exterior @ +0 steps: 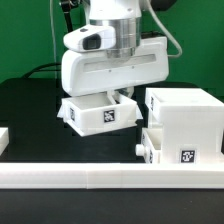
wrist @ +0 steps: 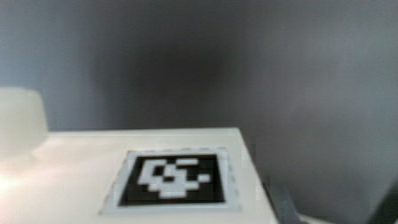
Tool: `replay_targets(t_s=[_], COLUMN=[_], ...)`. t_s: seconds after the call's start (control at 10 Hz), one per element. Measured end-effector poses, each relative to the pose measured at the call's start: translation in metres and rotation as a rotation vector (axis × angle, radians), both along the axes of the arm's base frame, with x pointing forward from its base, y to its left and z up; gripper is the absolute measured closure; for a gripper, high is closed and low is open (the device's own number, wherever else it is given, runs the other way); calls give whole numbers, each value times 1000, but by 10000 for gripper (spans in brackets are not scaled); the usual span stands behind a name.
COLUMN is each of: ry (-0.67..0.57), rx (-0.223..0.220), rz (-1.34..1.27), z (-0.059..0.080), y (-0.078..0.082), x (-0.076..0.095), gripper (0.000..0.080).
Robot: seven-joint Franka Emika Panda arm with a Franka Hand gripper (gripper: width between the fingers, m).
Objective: Assemble drawer
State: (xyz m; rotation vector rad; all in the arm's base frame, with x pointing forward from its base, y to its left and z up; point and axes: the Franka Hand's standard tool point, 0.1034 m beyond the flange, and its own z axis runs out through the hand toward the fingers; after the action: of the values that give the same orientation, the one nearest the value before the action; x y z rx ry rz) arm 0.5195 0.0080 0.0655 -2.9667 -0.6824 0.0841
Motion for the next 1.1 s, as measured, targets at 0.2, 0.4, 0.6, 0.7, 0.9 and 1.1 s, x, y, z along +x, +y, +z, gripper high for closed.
replay_targets(t_s=[0.2, 0.4, 0.6, 0.7, 0.9, 1.1], ry=[1, -5, -27, -35, -47, -51], rx=[3, 10, 24, 23, 27, 35], rz=[11, 109, 351, 448, 620, 727], z=[-2, -3, -3, -3, -1, -2], y=[0, -1, -5, -7, -13, -15], x=[2, 2, 2, 3, 8, 6], gripper=[757, 757, 757, 757, 757, 757])
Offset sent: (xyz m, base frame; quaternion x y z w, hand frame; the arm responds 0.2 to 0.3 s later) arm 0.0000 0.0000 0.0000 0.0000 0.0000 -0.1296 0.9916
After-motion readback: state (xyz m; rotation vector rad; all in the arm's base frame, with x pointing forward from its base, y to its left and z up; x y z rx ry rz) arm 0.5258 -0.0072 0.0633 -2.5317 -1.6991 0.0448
